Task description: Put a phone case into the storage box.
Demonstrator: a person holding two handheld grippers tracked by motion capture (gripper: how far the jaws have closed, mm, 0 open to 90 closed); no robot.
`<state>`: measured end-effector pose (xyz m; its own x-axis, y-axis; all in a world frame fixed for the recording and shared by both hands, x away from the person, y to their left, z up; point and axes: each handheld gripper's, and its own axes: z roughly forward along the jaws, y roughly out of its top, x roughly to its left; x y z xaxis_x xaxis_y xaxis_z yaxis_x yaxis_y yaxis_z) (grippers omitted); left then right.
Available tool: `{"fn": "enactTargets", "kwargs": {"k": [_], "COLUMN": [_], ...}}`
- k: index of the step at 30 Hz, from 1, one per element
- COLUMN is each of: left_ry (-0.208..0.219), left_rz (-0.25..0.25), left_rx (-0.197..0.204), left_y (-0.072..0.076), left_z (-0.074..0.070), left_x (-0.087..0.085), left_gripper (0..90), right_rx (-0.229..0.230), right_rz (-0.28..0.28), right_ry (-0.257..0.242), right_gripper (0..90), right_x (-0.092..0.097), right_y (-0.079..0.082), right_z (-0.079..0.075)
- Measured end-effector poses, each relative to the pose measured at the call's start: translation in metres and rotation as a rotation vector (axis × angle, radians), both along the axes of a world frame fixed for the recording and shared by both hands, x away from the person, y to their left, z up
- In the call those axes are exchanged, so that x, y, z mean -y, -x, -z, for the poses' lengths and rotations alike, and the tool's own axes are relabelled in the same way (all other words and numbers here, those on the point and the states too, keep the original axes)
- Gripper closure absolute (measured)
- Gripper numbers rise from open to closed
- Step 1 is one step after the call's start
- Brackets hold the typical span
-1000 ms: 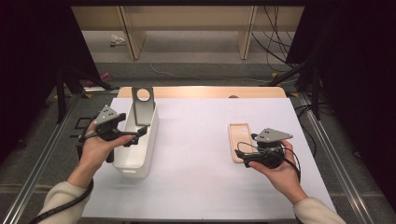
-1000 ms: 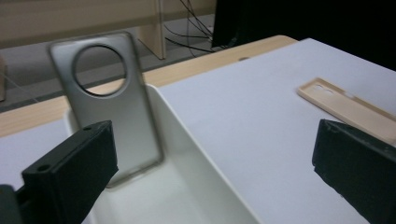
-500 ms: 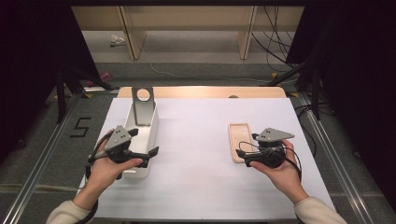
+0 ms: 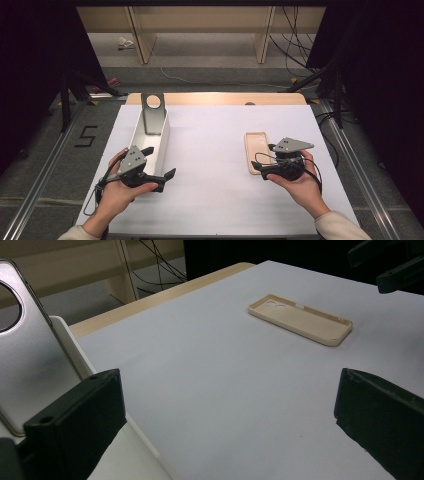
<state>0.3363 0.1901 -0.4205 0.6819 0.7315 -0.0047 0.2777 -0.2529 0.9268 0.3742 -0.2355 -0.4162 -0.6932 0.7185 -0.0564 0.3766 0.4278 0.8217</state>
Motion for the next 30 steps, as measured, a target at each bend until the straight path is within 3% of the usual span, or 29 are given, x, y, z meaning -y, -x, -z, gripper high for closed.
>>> {"fn": "enactTargets", "kwargs": {"k": [30], "left_ry": [0.009], "left_rz": [0.005], "left_rx": [-0.01], "left_y": [0.0014], "left_z": [0.0054], "left_x": [-0.0013], "left_gripper": [0.2], "right_rx": [-0.002], "right_rz": [0.027], "right_ry": [-0.025], "right_gripper": [16.7], "right_x": [0.0027], "right_y": [-0.0066], "right_z": [-0.0007]}}
